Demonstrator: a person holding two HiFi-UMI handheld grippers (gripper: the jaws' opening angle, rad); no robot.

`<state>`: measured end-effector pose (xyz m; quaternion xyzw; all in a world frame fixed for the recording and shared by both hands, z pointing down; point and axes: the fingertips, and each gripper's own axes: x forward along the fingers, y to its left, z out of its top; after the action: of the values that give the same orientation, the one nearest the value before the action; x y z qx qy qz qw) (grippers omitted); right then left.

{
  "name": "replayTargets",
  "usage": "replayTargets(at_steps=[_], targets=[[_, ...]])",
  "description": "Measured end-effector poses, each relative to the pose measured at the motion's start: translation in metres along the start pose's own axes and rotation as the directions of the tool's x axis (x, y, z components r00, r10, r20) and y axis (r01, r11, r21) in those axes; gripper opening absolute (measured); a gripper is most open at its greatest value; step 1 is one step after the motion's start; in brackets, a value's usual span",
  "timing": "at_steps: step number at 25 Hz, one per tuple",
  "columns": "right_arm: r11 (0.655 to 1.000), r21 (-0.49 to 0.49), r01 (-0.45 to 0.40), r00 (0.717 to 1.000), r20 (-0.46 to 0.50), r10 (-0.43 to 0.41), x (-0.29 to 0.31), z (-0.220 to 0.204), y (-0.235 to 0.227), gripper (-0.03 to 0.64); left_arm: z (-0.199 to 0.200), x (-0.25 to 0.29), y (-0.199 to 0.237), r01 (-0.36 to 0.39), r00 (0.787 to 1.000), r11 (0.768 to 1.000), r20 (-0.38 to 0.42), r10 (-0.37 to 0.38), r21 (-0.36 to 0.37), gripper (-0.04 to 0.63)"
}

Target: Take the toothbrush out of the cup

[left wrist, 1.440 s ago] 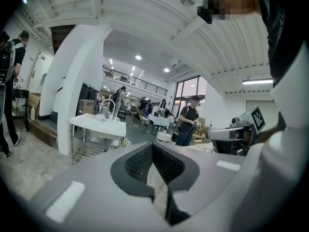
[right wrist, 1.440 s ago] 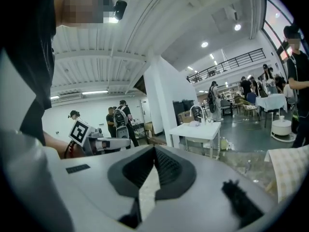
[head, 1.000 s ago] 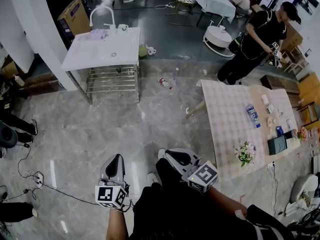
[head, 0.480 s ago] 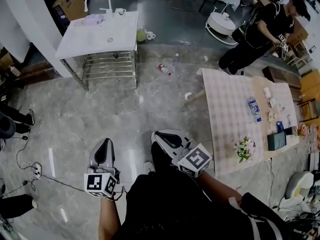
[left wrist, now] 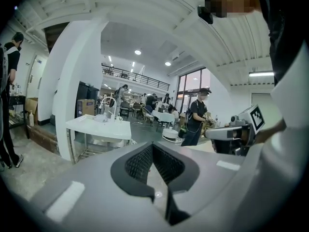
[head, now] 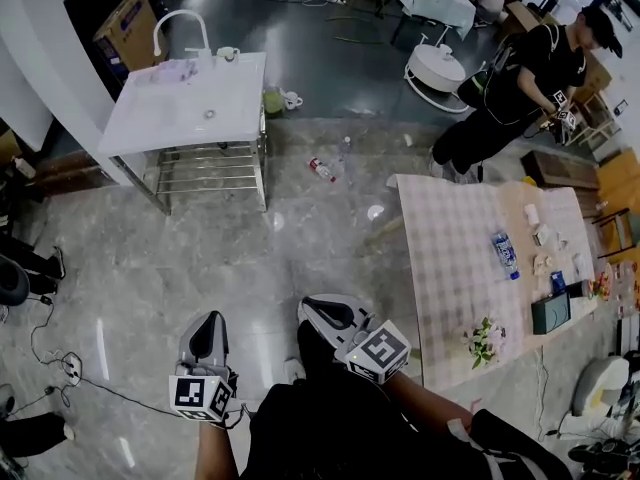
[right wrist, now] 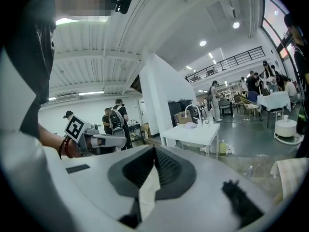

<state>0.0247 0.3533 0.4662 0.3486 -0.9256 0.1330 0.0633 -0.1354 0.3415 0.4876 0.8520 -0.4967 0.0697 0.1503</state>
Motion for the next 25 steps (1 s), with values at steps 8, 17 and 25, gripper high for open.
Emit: replayTargets(at_steps=[8, 17, 25], targets=[[1.000, -0.020, -0.015, 1.000, 0.017, 0.015, 0.013, 0.020, -0.067, 0.012, 0.028, 0.067, 0.003, -0.016, 1.000, 1.000, 0.023, 0.016, 0.008, 0.009], [1.000, 0.009, -0.001, 0.999, 0.044, 0.001, 0.019, 0.034, -0.140, 0.012, 0.055, 0.126, -0.001, -0.030, 1.000, 0.999, 0.005, 0.030, 0.028, 0.009], [0.999, 0.034, -0.017, 0.998, 0.061, 0.014, 0.031, 0.038, -0.168, 0.012, 0.075, 0.151, 0.005, -0.052, 0.999, 0.997, 0.006, 0.052, 0.054, 0.009]])
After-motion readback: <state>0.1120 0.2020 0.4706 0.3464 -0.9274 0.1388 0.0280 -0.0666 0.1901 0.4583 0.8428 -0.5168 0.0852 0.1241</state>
